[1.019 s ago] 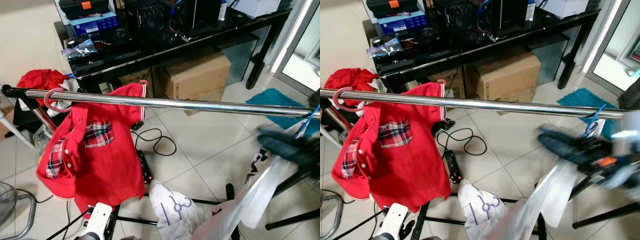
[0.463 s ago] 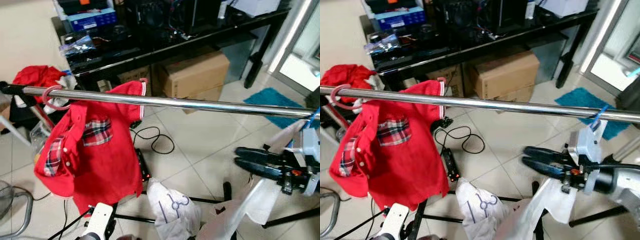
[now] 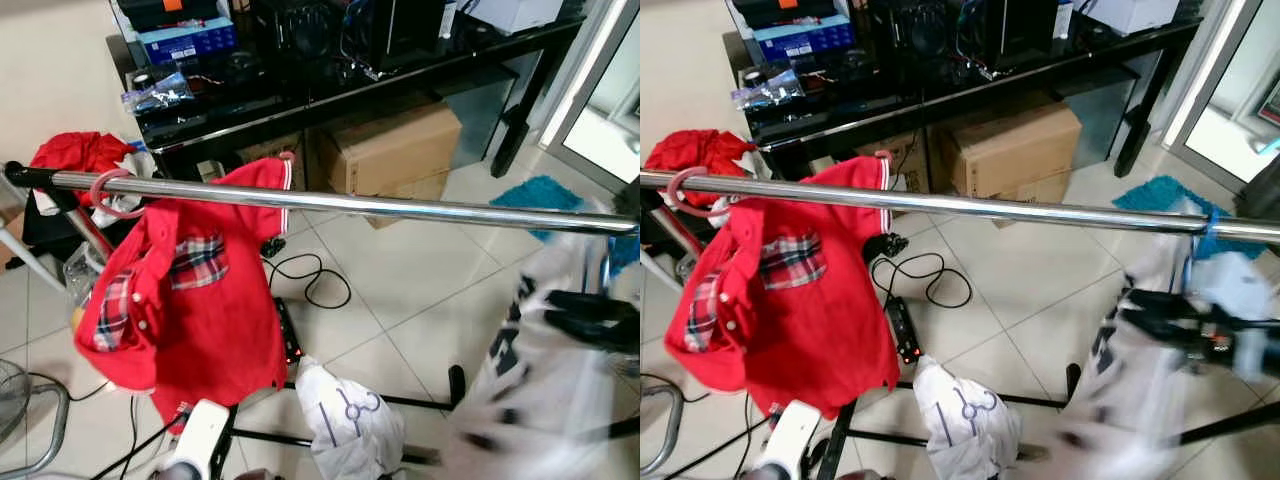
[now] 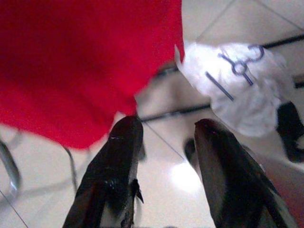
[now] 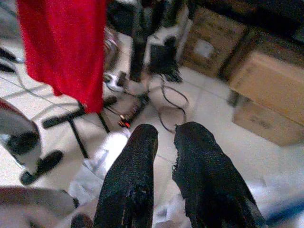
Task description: Hang hanger
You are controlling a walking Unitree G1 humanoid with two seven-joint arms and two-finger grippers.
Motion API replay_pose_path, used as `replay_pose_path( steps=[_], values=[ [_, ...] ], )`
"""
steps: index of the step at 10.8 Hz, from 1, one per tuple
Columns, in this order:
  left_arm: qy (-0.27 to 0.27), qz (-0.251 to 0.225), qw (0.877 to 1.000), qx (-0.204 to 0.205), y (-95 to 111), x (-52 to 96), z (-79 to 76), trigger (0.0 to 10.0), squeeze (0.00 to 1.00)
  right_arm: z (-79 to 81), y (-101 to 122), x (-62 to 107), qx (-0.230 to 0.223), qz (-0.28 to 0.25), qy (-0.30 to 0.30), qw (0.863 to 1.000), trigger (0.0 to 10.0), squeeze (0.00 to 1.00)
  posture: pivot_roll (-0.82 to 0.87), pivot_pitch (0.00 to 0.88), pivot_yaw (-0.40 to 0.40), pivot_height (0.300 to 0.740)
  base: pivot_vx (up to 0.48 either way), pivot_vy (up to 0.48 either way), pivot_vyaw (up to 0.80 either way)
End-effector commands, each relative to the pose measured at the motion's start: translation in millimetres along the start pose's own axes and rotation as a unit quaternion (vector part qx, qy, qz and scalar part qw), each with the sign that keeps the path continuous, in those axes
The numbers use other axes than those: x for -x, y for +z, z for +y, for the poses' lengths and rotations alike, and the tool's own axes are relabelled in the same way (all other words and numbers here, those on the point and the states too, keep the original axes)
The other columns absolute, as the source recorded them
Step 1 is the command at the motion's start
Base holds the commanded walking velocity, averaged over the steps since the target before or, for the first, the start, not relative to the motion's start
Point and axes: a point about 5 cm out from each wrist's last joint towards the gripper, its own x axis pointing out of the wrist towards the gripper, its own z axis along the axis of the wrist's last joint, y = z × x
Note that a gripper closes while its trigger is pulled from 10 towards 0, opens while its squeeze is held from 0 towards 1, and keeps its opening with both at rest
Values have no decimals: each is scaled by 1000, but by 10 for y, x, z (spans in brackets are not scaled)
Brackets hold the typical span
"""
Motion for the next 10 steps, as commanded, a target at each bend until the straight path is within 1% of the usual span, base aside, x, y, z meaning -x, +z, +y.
replay_pose_path(
  steps=[1, 2, 3, 4, 5, 6, 7, 8, 9, 10],
  values=[
    [13, -33, 999, -28, 131, -27, 87, 10000, 0, -44, 27, 65, 15, 5, -9, 1000, 10000, 0, -126, 45, 82, 740, 0, 0, 0],
    [27, -69, 996, -46, 265, -45, 172, 10000, 0, -76, 61, 93, 20, 0, -17, 1000, 10000, 0, -126, 43, 83, 740, 0, 0, 0],
    [45, -108, 991, -67, 426, -58, 278, 10000, 0, -126, 143, 108, 33, -23, -30, 999, 10000, 0, -121, 35, 83, 740, 0, 0, 0],
    [50, -148, 983, -96, 568, -58, 328, 10000, 0, -173, 359, 37, 43, -104, -65, 992, 10000, 0, -122, 30, 81, 740, 0, 0, 0],
    [51, -168, 978, -109, 636, -58, 334, 10000, 0, -128, 492, -34, 40, -151, -63, 986, 10000, 0, -123, 29, 81, 740, 0, 0, 0],
    [46, -199, 971, -127, 741, -60, 310, 10000, 0, -11, 567, -156, 40, -174, -30, 983, 10000, 0, -131, 25, 86, 740, 0, 0, 0],
    [20, -222, 960, -169, 812, -73, 185, 10000, 0, 52, 509, -267, 35, -160, 4, 986, 10000, 0, -129, 20, 79, 740, 0, 0, 0],
    [7, -235, 953, -190, 853, -82, 107, 10000, 0, 131, 502, -279, 28, -157, 37, 987, 10000, 0, -129, 20, 79, 740, 0, 0, 0],
    [9, -239, 953, -184, 881, -92, 87, 10000, 0, 152, 485, -252, 26, -147, 45, 988, 10000, 0, -129, 17, 78, 740, 0, 0, 0],
    [6, -246, 951, -185, 905, -95, 61, 10000, 0, 135, 450, -211, 22, -137, 40, 989, 10000, 0, -131, 16, 79, 740, 0, 0, 0]
  ],
)
